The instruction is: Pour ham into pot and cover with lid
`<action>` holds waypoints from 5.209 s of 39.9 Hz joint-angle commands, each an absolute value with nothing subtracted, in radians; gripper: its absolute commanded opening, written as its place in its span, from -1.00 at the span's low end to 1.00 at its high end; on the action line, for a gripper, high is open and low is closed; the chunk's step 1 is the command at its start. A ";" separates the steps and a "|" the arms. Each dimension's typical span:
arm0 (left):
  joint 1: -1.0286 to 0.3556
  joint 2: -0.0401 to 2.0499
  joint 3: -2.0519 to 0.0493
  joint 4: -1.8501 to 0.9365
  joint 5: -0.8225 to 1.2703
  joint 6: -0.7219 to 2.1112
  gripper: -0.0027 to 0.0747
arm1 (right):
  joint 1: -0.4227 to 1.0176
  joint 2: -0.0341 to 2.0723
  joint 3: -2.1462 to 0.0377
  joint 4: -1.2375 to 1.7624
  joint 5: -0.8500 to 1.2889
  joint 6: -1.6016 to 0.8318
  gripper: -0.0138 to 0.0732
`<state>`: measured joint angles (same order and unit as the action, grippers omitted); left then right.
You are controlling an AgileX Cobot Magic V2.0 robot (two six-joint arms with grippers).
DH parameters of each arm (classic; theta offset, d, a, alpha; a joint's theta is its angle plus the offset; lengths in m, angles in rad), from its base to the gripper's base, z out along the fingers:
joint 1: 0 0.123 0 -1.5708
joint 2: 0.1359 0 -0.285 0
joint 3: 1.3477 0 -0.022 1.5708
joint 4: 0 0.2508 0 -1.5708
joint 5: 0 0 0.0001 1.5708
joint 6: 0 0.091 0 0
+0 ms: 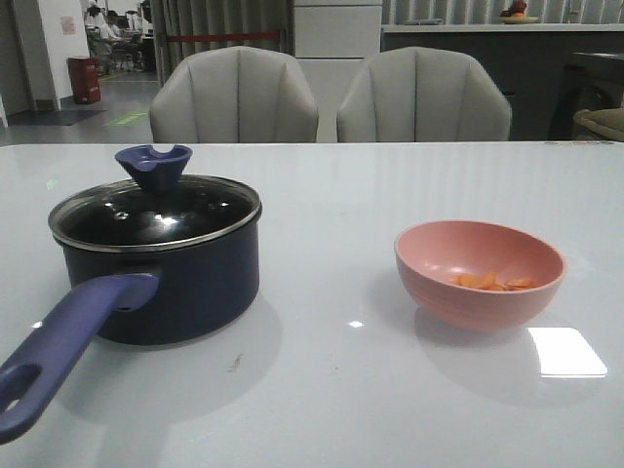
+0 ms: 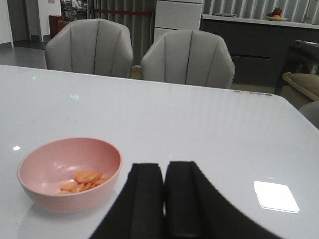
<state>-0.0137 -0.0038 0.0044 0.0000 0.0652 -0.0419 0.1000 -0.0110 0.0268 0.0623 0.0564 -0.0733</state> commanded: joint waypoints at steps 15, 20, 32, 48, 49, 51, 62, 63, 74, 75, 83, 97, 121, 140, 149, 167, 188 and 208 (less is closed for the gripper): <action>-0.020 -0.023 0.026 -0.012 -0.016 -0.043 -0.59 | 0.095 -0.030 0.022 0.050 -0.025 -0.074 -0.31; -0.020 -0.023 0.026 -0.012 -0.021 -0.043 -0.59 | 0.095 -0.030 0.022 0.050 -0.025 -0.074 -0.31; -0.020 -0.023 0.026 -0.012 -0.105 -0.043 -0.59 | 0.095 -0.030 0.022 0.050 -0.025 -0.074 -0.31; -0.020 -0.008 -0.147 -0.085 -0.211 -0.045 -0.59 | 0.095 -0.030 0.022 0.050 -0.025 -0.074 -0.31; -0.020 0.002 -0.184 -0.085 -0.148 -0.045 -0.59 | 0.095 -0.030 0.022 0.050 -0.025 -0.074 -0.31; -0.020 0.029 -0.243 -0.081 -0.049 -0.045 -0.59 | 0.095 -0.030 0.022 0.050 -0.025 -0.074 -0.31; -0.020 0.223 -0.421 -0.086 0.281 -0.045 -0.59 | 0.095 -0.030 0.022 0.050 -0.025 -0.074 -0.31; -0.020 0.234 -0.421 -0.086 0.289 -0.045 -0.59 | 0.095 -0.030 0.022 0.050 -0.025 -0.074 -0.31; -0.026 0.263 -0.379 -0.077 0.278 -0.045 -0.59 | 0.095 -0.030 0.022 0.050 -0.025 -0.074 -0.31; -0.027 0.263 -0.373 -0.077 0.276 -0.045 -0.58 | 0.095 -0.030 0.022 0.050 -0.025 -0.074 -0.31; -0.040 0.265 -0.371 -0.072 0.278 -0.045 -0.23 | 0.095 -0.030 0.022 0.050 -0.025 -0.074 -0.31; -0.121 0.381 -0.438 -0.047 0.297 -0.045 0.59 | 0.095 -0.030 0.022 0.050 -0.025 -0.074 -0.31; -0.304 1.115 -1.029 -0.100 0.613 -0.047 0.59 | 0.095 -0.030 0.022 0.050 -0.025 -0.074 -0.31; -0.402 1.578 -1.443 -0.074 0.844 -0.147 0.60 | 0.095 -0.030 0.022 0.050 -0.025 -0.074 -0.31; -0.428 1.731 -1.588 -0.027 0.960 -0.168 0.60 | 0.095 -0.030 0.022 0.050 -0.025 -0.074 -0.31; -0.437 1.819 -1.651 0.019 1.012 -0.282 0.60 | 0.095 -0.030 0.022 0.050 -0.025 -0.074 -0.31; -0.437 1.855 -1.651 -0.008 1.065 -0.302 0.57 | 0.095 -0.030 0.022 0.050 -0.025 -0.074 -0.31; -0.437 1.855 -1.653 -0.007 1.069 -0.302 -0.29 | 0.095 -0.030 0.022 0.050 -0.025 -0.074 -0.31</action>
<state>-0.4320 1.9029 -1.6226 0.0000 1.0847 -0.2898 0.1000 -0.0110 0.0268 0.0623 0.0564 -0.0733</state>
